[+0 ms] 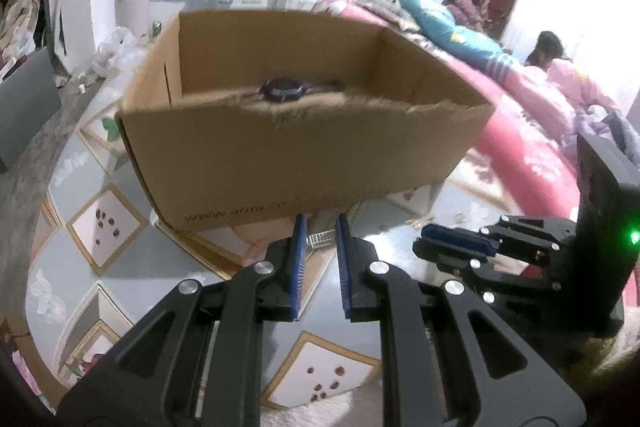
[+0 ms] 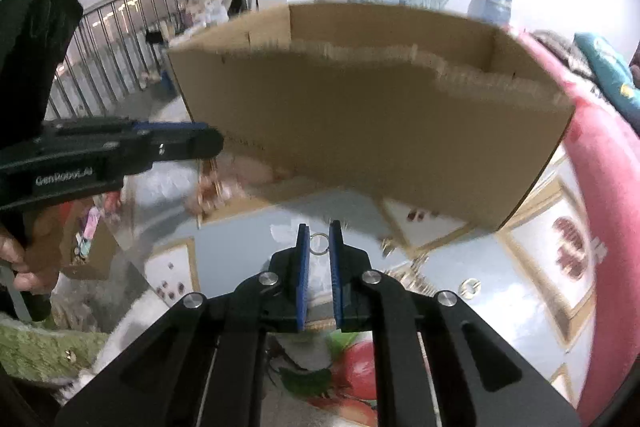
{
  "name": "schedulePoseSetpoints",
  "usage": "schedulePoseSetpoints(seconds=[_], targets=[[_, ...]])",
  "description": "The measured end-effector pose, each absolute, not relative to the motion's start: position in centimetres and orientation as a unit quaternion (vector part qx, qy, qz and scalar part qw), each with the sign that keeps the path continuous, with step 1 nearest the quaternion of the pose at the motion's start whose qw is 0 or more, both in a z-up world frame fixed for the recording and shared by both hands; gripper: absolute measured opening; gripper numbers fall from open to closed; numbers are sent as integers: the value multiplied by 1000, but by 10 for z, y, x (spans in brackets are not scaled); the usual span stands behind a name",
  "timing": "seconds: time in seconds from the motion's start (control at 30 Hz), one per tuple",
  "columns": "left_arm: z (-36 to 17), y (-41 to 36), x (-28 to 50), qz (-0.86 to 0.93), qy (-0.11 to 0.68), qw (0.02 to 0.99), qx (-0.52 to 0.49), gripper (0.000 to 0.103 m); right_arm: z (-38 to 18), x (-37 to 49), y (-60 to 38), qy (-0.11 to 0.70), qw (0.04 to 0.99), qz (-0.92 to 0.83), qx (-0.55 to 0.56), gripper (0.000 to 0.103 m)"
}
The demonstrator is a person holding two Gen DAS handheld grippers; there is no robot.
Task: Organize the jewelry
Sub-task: 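Grasp a small gold ring with the right tool while the left tool holds the charm, then carry the charm and ring over the box and open both tools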
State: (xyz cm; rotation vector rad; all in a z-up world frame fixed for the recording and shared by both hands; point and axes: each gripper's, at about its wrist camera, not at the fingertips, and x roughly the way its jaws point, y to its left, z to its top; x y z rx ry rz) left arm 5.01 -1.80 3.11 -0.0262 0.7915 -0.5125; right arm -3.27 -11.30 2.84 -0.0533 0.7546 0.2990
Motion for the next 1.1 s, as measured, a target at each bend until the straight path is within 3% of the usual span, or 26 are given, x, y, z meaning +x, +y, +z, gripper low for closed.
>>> schedulePoseSetpoints(seconds=[0.33, 0.83, 1.0, 1.1], targets=[[103, -34, 56, -282, 304, 910, 10, 14, 108, -18, -132, 258, 955, 145, -7, 10], [76, -76, 189, -219, 389, 895, 12, 14, 90, 114, -158, 352, 930, 98, 40, 11], [77, -76, 194, -204, 381, 902, 8, 26, 89, 116, -162, 339, 934, 101, 54, 25], [78, -74, 190, -198, 372, 907, 12, 28, 92, 110, -162, 326, 938, 105, 48, 28]])
